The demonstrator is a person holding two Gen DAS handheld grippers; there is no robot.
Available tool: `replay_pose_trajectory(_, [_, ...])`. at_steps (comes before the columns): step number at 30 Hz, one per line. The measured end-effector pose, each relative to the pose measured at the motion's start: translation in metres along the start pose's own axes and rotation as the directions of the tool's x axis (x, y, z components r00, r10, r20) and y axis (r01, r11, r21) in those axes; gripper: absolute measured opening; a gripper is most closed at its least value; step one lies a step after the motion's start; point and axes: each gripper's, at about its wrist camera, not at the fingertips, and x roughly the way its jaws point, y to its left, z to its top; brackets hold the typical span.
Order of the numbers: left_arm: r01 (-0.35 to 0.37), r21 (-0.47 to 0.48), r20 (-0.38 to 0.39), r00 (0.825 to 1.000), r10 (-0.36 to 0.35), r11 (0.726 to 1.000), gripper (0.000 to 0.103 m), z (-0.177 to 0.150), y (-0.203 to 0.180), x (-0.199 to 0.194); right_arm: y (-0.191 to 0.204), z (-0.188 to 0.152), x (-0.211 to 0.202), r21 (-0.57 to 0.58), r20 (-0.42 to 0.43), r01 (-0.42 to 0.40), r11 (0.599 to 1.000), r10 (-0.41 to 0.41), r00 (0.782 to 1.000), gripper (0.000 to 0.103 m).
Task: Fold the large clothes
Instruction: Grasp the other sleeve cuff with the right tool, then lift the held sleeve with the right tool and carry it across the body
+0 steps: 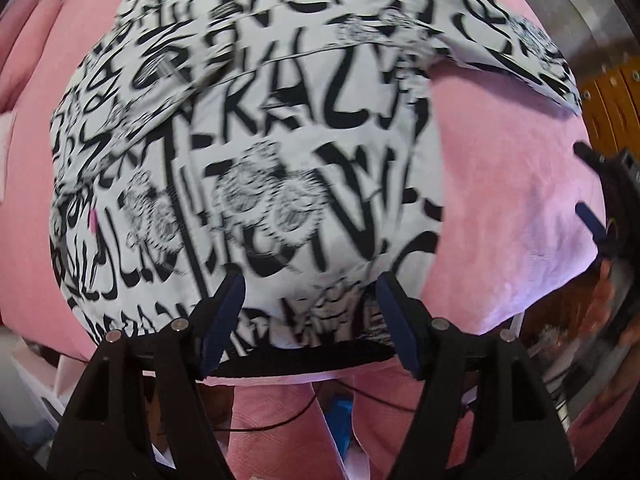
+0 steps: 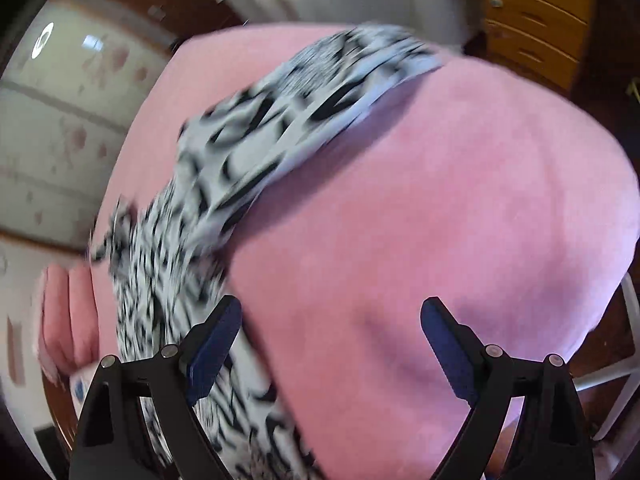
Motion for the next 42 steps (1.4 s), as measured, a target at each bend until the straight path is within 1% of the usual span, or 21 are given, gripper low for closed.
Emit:
replay_pose_trajectory(3, [-0.009, 0.019, -0.006, 1.000, 0.010, 1.000, 0.065, 0.011, -0.011, 0.004, -0.026, 0.035, 0.002, 0.097, 0.051, -0.019, 0.995, 0.014, 0.999, 0.092])
replay_pose_trajectory(6, [-0.024, 0.035, -0.020, 0.999, 0.025, 0.999, 0.065, 0.023, -0.020, 0.009, -0.041, 0.067, 0.010, 0.157, 0.082, -0.043, 0.987, 0.030, 0.996, 0.092])
replay_pose_trajectory(9, [-0.041, 0.039, -0.028, 0.999, 0.042, 0.998, 0.065, 0.034, -0.024, 0.017, -0.050, 0.100, 0.024, 0.197, 0.112, -0.090, 0.976, 0.069, 0.991, 0.092])
replay_pose_trajectory(12, [-0.063, 0.017, -0.028, 0.998, 0.063, 0.998, 0.065, 0.043, -0.021, 0.020, -0.057, 0.127, 0.041, 0.231, 0.127, -0.112, 0.966, 0.084, 0.988, 0.092])
replay_pose_trajectory(15, [-0.044, -0.019, -0.057, 0.997, 0.043, 0.999, 0.065, 0.050, -0.014, 0.026, -0.059, 0.148, 0.062, 0.283, 0.142, -0.130, 0.950, 0.093, 0.986, 0.092])
replay_pose_trajectory(18, [-0.040, -0.044, -0.082, 0.996, 0.037, 0.998, 0.065, 0.056, -0.010, 0.034, -0.065, 0.160, 0.076, 0.366, 0.168, -0.157, 0.917, 0.101, 0.981, 0.091])
replay_pose_trajectory(19, [-0.045, -0.049, -0.083, 0.996, 0.041, 0.998, 0.065, 0.057, -0.009, 0.035, -0.066, 0.164, 0.079, 0.383, 0.174, -0.166, 0.909, 0.105, 0.979, 0.090])
replay_pose_trajectory(20, [-0.050, -0.056, -0.082, 0.996, 0.046, 0.997, 0.065, 0.059, -0.007, 0.036, -0.067, 0.168, 0.082, 0.397, 0.180, -0.171, 0.902, 0.106, 0.978, 0.083])
replay_pose_trajectory(21, [-0.048, -0.058, -0.081, 0.996, 0.043, 0.997, 0.065, 0.060, -0.006, 0.037, -0.067, 0.173, 0.084, 0.405, 0.184, -0.171, 0.898, 0.103, 0.978, 0.073])
replay_pose_trajectory(22, [-0.046, -0.056, -0.081, 0.996, 0.041, 0.997, 0.065, 0.062, -0.005, 0.038, -0.066, 0.177, 0.086, 0.406, 0.185, -0.168, 0.898, 0.099, 0.978, 0.066])
replay_pose_trajectory(23, [-0.049, -0.054, -0.079, 0.996, 0.044, 0.997, 0.065, 0.063, -0.004, 0.038, -0.065, 0.182, 0.087, 0.403, 0.184, -0.159, 0.901, 0.090, 0.979, 0.055])
replay_pose_trajectory(24, [-0.051, -0.055, -0.076, 0.996, 0.047, 0.997, 0.065, 0.065, -0.001, 0.037, -0.064, 0.184, 0.088, 0.402, 0.181, -0.151, 0.903, 0.083, 0.980, 0.049])
replay_pose_trajectory(25, [-0.051, -0.057, -0.073, 0.996, 0.046, 0.997, 0.065, 0.065, 0.000, 0.037, -0.062, 0.188, 0.088, 0.398, 0.184, -0.144, 0.906, 0.075, 0.980, 0.047])
replay_pose_trajectory(26, [-0.046, -0.064, -0.066, 0.997, 0.042, 0.997, 0.065, 0.067, 0.003, 0.035, -0.060, 0.188, 0.087, 0.397, 0.184, -0.142, 0.907, 0.073, 0.980, 0.040])
replay_pose_trajectory(27, [-0.043, -0.071, -0.061, 0.997, 0.039, 0.997, 0.065, 0.068, 0.005, 0.034, -0.059, 0.189, 0.086, 0.394, 0.183, -0.151, 0.907, 0.084, 0.979, 0.030])
replay_pose_trajectory(30, [-0.024, -0.097, -0.046, 0.999, 0.019, 0.995, 0.065, 0.069, 0.017, 0.030, -0.048, 0.188, 0.072, 0.369, 0.230, -0.172, 0.913, 0.089, 0.969, 0.015])
replay_pose_trajectory(32, [-0.023, -0.106, -0.042, 0.999, 0.019, 0.994, 0.065, 0.070, 0.024, 0.029, -0.035, 0.184, 0.055, 0.333, 0.278, -0.191, 0.923, 0.097, 0.956, 0.012])
replay_pose_trajectory(34, [-0.017, -0.118, -0.029, 0.999, 0.014, 0.993, 0.065, 0.070, 0.034, 0.026, -0.018, 0.179, 0.037, 0.295, 0.315, -0.193, 0.936, 0.096, 0.944, 0.011])
replay_pose_trajectory(37, [-0.003, -0.133, 0.017, 1.000, 0.005, 0.991, 0.065, 0.066, 0.054, 0.016, 0.016, 0.171, 0.005, 0.205, 0.378, -0.197, 0.959, 0.108, 0.919, 0.011])
replay_pose_trajectory(40, [0.020, -0.134, 0.072, 0.997, -0.010, 0.991, 0.065, 0.061, 0.079, 0.005, 0.064, 0.157, -0.031, 0.074, 0.447, -0.189, 0.979, 0.137, 0.884, 0.011])
replay_pose_trajectory(42, [0.028, -0.133, 0.111, 0.994, -0.014, 0.991, 0.065, 0.058, 0.100, -0.004, 0.103, 0.142, -0.056, -0.034, 0.487, -0.167, 0.985, 0.162, 0.858, 0.011])
